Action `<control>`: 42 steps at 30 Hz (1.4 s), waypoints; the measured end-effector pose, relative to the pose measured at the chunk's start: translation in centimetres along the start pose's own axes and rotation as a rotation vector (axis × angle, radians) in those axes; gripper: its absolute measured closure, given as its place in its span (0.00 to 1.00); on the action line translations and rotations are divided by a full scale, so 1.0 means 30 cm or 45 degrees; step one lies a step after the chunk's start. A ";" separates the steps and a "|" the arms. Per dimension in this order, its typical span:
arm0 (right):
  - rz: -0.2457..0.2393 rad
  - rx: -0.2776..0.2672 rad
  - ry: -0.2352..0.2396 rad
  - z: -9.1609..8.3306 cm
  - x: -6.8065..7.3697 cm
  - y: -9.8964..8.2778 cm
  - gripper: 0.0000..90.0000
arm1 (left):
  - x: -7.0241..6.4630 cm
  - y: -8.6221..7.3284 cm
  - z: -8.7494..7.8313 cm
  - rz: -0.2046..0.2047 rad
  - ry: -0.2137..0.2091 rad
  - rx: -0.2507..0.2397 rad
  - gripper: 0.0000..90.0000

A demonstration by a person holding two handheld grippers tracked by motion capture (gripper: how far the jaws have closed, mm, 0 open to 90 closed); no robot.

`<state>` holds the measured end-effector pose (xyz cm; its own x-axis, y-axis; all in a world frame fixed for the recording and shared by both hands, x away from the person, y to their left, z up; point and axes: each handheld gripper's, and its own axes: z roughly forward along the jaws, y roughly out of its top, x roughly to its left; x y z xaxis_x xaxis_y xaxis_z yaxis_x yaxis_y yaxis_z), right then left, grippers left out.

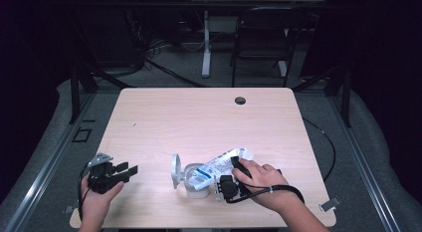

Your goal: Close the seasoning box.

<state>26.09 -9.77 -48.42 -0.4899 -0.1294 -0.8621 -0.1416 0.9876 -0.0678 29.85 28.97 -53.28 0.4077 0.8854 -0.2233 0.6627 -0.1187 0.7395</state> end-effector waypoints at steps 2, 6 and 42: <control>0.024 -0.012 0.009 0.001 0.004 -0.003 0.93 | -0.001 0.001 0.000 0.000 0.001 0.002 0.58; 0.072 -0.030 0.022 0.003 0.006 -0.005 0.93 | -0.001 0.001 -0.001 0.000 0.002 -0.001 0.58; 0.484 -0.207 0.162 -0.004 0.031 -0.040 0.96 | -0.003 0.002 -0.002 0.004 0.002 -0.007 0.58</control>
<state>25.71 -11.10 -49.07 -0.6342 0.2209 -0.7409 -0.0591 0.9416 0.3314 29.82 28.92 -53.17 0.4087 0.8858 -0.2197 0.6577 -0.1189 0.7438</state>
